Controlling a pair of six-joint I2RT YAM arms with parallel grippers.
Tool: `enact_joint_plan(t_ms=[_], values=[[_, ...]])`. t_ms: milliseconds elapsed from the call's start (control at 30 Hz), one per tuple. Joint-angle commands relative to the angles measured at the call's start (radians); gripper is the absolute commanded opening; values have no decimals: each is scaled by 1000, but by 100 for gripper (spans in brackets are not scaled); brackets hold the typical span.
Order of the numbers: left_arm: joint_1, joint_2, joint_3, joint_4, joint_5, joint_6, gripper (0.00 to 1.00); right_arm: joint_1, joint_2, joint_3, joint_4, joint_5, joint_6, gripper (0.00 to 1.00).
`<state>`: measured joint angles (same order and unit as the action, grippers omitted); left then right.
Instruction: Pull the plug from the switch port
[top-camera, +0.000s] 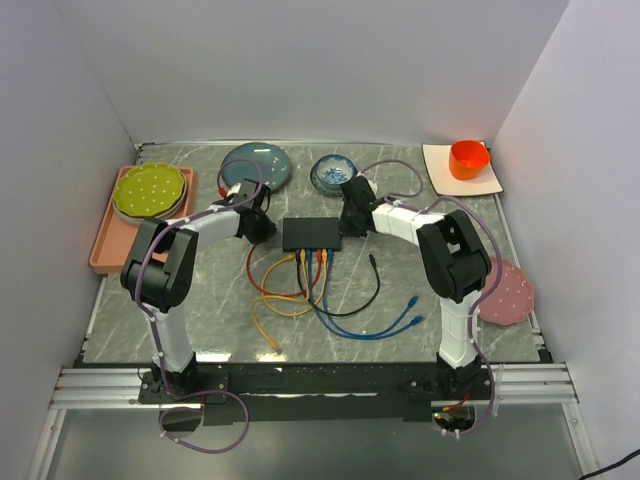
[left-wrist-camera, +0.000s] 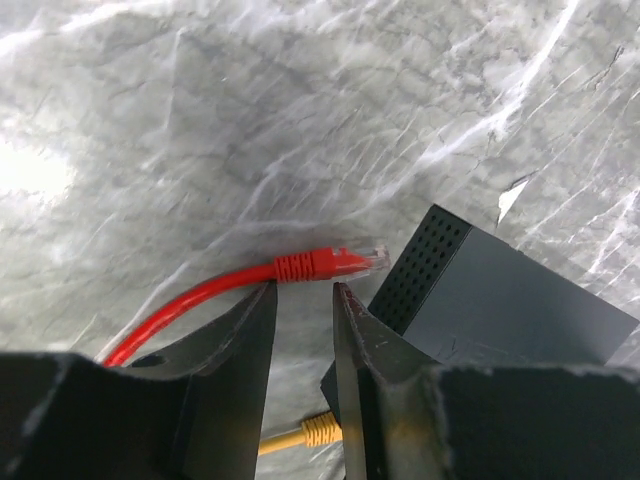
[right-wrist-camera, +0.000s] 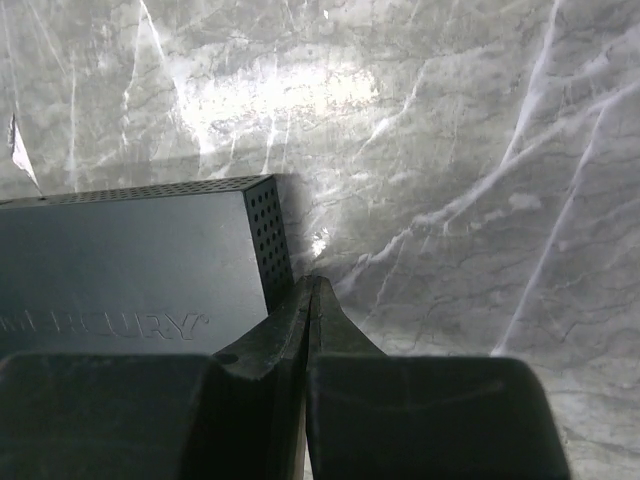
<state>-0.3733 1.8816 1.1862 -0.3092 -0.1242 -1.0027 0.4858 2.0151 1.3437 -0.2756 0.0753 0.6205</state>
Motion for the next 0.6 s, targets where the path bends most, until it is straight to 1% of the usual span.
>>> enact_joint_plan(t_ms=[0, 133, 233, 367, 500, 567], values=[[4, 31, 47, 2, 35, 32, 35, 22, 7, -17, 15, -49, 18, 0], [8, 19, 27, 15, 35, 29, 35, 54, -1, -43, 33, -55, 28, 0], [22, -2, -3, 24, 46, 18, 34, 71, 8, -23, 20, -49, 25, 0], [42, -65, -37, 30, 38, 15, 34, 73, -6, -21, 10, -43, 18, 0], [57, -107, -33, 21, 29, 19, 35, 71, -18, -12, -8, -49, 19, 0], [59, -119, -25, 7, 24, 27, 35, 70, -39, -26, -11, -16, 19, 0]])
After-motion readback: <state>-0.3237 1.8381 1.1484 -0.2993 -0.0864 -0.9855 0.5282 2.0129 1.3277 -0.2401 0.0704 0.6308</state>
